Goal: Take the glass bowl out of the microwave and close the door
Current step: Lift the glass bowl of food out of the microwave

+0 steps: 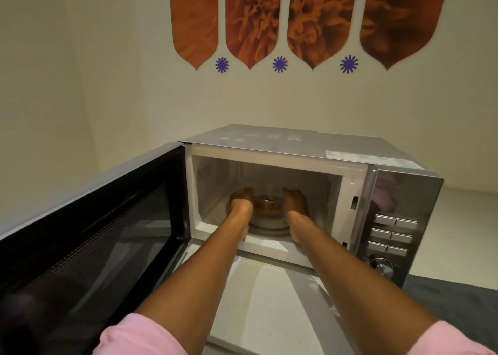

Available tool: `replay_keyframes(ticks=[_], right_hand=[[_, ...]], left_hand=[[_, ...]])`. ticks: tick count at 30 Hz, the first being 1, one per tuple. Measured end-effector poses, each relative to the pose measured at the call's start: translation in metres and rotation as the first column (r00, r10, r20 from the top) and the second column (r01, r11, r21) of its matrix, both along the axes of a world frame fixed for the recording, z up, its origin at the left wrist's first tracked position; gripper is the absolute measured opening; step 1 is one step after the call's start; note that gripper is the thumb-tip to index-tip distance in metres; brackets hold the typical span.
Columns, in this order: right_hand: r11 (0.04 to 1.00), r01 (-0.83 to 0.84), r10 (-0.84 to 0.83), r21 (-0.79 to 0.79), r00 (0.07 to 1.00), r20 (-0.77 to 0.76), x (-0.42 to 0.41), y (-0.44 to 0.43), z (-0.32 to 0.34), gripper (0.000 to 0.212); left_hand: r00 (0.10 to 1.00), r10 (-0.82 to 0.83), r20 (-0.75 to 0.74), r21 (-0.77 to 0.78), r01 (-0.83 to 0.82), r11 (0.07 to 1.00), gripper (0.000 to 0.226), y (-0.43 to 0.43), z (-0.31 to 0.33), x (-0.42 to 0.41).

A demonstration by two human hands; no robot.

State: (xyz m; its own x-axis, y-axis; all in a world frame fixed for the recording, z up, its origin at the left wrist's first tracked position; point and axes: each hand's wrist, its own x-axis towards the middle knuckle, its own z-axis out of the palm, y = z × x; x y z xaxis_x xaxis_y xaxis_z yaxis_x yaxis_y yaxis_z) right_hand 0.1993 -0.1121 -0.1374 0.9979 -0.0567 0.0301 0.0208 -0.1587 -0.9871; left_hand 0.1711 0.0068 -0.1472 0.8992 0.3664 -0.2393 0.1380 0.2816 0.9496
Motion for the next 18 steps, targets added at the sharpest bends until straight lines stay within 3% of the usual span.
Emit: replay_keyframes(ticks=[4,18], right_hand=[[0.998,0.001,0.000,0.062,1.000,-0.010,0.000,0.001,0.002,0.041],[0.983,0.042,-0.008,0.178,0.983,-0.185,-0.017,-0.009,0.010,0.039]], left_hand=[[0.999,0.049,0.020,0.054,-0.050,0.997,0.040,-0.001,-0.006,0.014],[0.997,0.073,0.016,-0.065,-0.071,0.995,0.037,-0.012,0.010,-0.010]])
